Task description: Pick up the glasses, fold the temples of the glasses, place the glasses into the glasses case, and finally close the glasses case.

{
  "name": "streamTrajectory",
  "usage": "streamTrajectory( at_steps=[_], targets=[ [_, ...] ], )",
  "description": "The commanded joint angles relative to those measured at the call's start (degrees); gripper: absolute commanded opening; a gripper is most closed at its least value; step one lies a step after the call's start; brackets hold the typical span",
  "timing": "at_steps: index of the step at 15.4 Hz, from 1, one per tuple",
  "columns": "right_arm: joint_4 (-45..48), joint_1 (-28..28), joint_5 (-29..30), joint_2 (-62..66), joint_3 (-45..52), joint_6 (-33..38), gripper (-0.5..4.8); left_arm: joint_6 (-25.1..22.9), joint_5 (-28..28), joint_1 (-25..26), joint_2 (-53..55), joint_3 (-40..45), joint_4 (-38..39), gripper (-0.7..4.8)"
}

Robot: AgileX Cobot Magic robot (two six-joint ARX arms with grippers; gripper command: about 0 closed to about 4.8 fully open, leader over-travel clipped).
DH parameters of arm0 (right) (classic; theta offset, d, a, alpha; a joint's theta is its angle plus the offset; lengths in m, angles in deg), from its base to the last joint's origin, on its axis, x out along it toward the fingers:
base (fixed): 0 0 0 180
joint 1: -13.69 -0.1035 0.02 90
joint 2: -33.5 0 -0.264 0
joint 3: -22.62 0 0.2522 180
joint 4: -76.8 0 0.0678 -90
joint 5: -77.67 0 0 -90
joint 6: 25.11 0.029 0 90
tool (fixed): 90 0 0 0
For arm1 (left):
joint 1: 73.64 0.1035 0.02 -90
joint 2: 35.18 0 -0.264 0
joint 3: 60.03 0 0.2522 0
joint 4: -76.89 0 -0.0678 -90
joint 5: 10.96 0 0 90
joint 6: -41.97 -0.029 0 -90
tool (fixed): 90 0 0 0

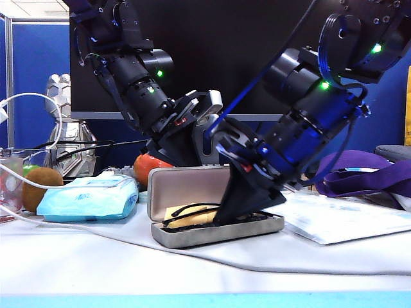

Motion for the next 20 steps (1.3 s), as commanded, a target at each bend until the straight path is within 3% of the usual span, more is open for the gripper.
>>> streamTrajectory(
  at_steps=[1,10,13,17,20],
  targets=[
    [1.97,-0.04,-1.03,-0.04,-0.22,0.28,-0.01,-0.02,-0.68,-0.04,-0.26,-0.09,-0.15,-0.05],
    [1.75,-0.42,2.14,-2.1,-0.46,1.18,-0.01,-0.02,-0.59,-0.04,-0.26,-0.11,-0.22,-0.05],
    [-3.91,-0.39,2.03,-6.01,-0.46,1.31,-0.01,-0.02,-0.61,-0.04,-0.26,-0.09,-0.26,-0.05],
    [-12.0,-0.72,9.94,-5.88,-0.44,0.79,-0.01,-0.02,-0.61,-0.04,-0.26,-0.11,-0.26,-0.05],
    [-12.46,-1.38,10.01,-5.79,-0.42,-0.5,-0.01,-0.02,-0.63,-0.04,-0.26,-0.11,-0.24,-0.05]
  ],
)
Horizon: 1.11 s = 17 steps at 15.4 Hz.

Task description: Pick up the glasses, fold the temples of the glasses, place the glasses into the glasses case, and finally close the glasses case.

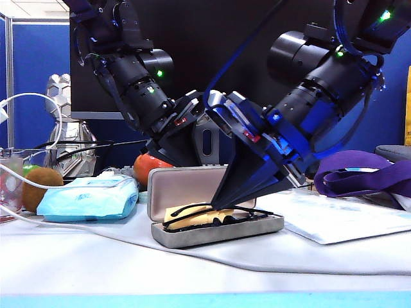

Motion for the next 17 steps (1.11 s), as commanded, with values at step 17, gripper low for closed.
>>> streamTrajectory(
  at_steps=[17],
  targets=[
    [8.09,-2.12,-2.38,6.08,-0.2,2.1,-0.01,0.0,-0.66,-0.07,-0.26,-0.09,-0.07,-0.05]
  ],
)
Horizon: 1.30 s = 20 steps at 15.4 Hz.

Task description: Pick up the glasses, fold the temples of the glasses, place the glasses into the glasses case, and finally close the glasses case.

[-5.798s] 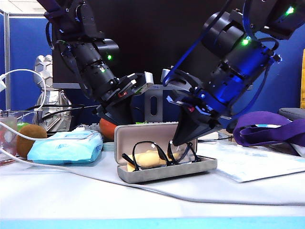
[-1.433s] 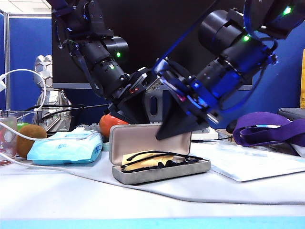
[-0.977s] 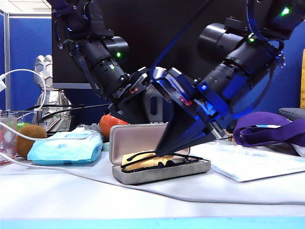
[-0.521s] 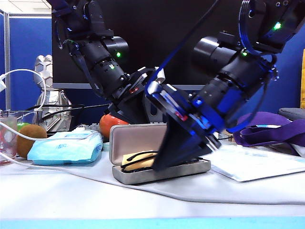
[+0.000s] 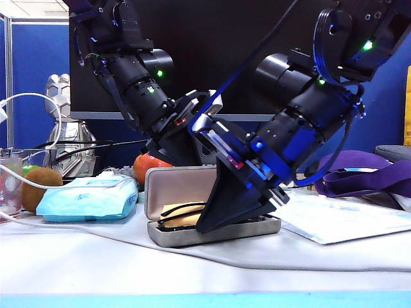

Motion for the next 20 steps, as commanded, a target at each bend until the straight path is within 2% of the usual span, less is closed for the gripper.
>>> streamTrajectory(
  at_steps=[1,11,12,15,16,17,18,20],
  targets=[
    [1.46,-0.2,-2.71,0.09,-0.02,1.99,-0.01,0.02,-0.66,-0.04,-0.26,-0.09,-0.04,-0.05],
    [1.31,-0.09,-0.44,-0.68,-0.04,1.9,-0.01,0.0,-0.61,-0.04,-0.26,-0.11,0.31,-0.05],
    [-0.66,0.0,-1.6,-2.75,-0.04,1.9,-0.01,0.0,-0.61,-0.04,-0.26,-0.11,0.35,-0.05],
    [-7.58,1.55,-13.9,-7.93,-0.02,1.55,-0.01,0.0,-0.63,-0.04,-0.26,-0.13,0.35,-0.05],
    [-8.04,2.67,-15.08,-7.89,0.0,3.17,-0.01,0.0,-0.66,-0.04,-0.26,-0.13,0.37,-0.05],
    [-8.57,4.37,-16.76,-7.52,0.0,9.05,-0.01,0.0,-0.66,-0.04,-0.26,-0.15,0.66,-0.05],
    [-9.01,5.77,-16.74,-7.26,0.02,11.93,-0.01,0.0,-0.63,-0.04,-0.28,-0.17,0.9,-0.05],
    [-9.16,8.04,-14.8,-7.17,0.04,12.68,-0.01,0.0,-0.66,-0.04,-0.26,-0.17,0.9,-0.05]
  ],
)
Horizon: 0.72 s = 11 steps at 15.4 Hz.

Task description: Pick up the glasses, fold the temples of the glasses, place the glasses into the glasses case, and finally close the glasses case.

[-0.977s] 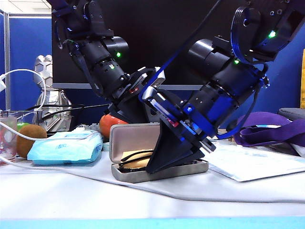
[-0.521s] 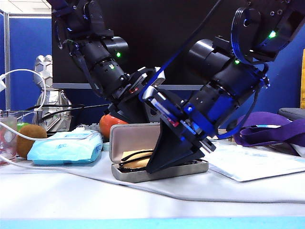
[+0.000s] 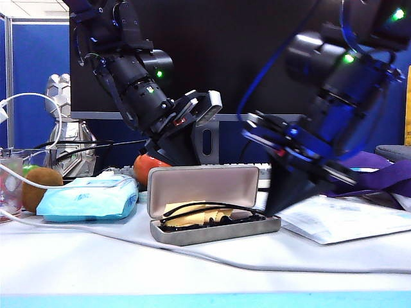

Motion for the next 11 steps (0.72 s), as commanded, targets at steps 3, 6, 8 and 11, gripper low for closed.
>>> streamTrajectory(
  at_steps=[3,6,8,11],
  targets=[
    [-0.24,1.6,6.56,1.62,0.04,3.74,-0.01,-0.02,-0.85,-0.07,-0.28,-0.17,0.07,-0.05],
    [1.25,1.57,7.39,3.65,0.11,4.87,-0.01,0.0,-3.26,-0.07,-0.28,-0.2,0.26,-0.05],
    [3.54,1.57,7.8,5.44,0.15,6.27,-0.01,0.0,-4.24,-0.09,-0.28,-0.17,0.33,-0.05],
    [8.15,1.53,10.12,7.26,0.17,10.05,-0.01,0.0,-5.4,-0.11,-0.28,-0.15,0.48,-0.05]
  ],
)
